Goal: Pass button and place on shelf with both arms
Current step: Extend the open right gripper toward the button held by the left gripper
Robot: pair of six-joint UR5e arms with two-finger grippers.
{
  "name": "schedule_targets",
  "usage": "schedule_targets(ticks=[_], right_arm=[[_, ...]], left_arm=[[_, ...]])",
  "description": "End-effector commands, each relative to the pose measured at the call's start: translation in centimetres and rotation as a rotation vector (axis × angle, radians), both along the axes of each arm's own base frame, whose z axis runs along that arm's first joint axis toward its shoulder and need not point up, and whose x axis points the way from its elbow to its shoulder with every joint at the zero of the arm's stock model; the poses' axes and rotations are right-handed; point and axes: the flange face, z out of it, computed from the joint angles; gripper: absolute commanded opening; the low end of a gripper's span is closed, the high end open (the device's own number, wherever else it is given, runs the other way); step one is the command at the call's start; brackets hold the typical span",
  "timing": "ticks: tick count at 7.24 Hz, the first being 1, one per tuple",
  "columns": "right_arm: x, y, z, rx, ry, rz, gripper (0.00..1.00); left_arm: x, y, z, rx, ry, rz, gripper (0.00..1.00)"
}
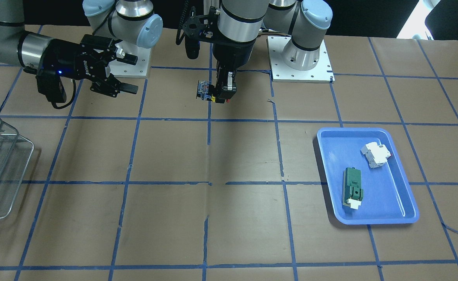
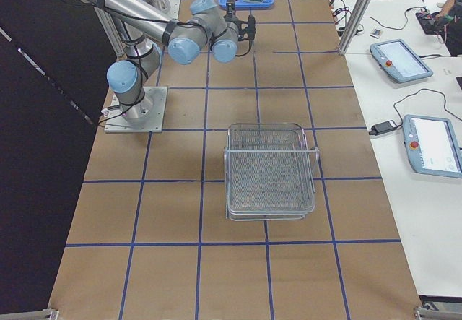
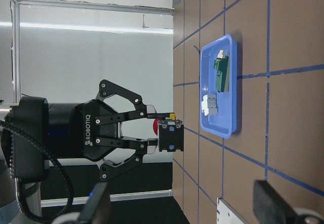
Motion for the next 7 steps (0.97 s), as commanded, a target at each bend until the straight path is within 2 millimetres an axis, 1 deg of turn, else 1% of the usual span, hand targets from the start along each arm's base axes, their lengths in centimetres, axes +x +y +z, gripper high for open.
schedule_targets(ticks=[1,3,4,5,6,7], right_arm=[[1.6,0.2,-0.6,0.015,-0.013,0.022,1.0],[3.2,-0.1,-0.5,0.047,-0.038,0.013,1.0],[3.9,-1.2,-1.5,0.053,-0.054,0.017,0.97],[5.7,-1.7,-1.2,0.038,-0.076,0.021,0.93],[6.1,-2.4,-1.9,0.055,-0.102,0.0,0.94],[6.9,-2.8,-2.6,0.065,-0.108,0.014,0.94]], left_arm=[[0.0,0.0,0.0,0.0,0.0,0.0,0.04],[0.0,0.0,0.1,-0.001,0.002,0.0,0.04],[0.0,0.0,0.1,-0.002,0.004,0.0,0.04],[-0.1,0.0,0.2,-0.003,0.004,0.0,0.04],[0.0,-0.1,0.2,-0.003,0.006,0.003,0.04],[0.0,-0.1,0.2,-0.003,0.004,0.006,0.04]])
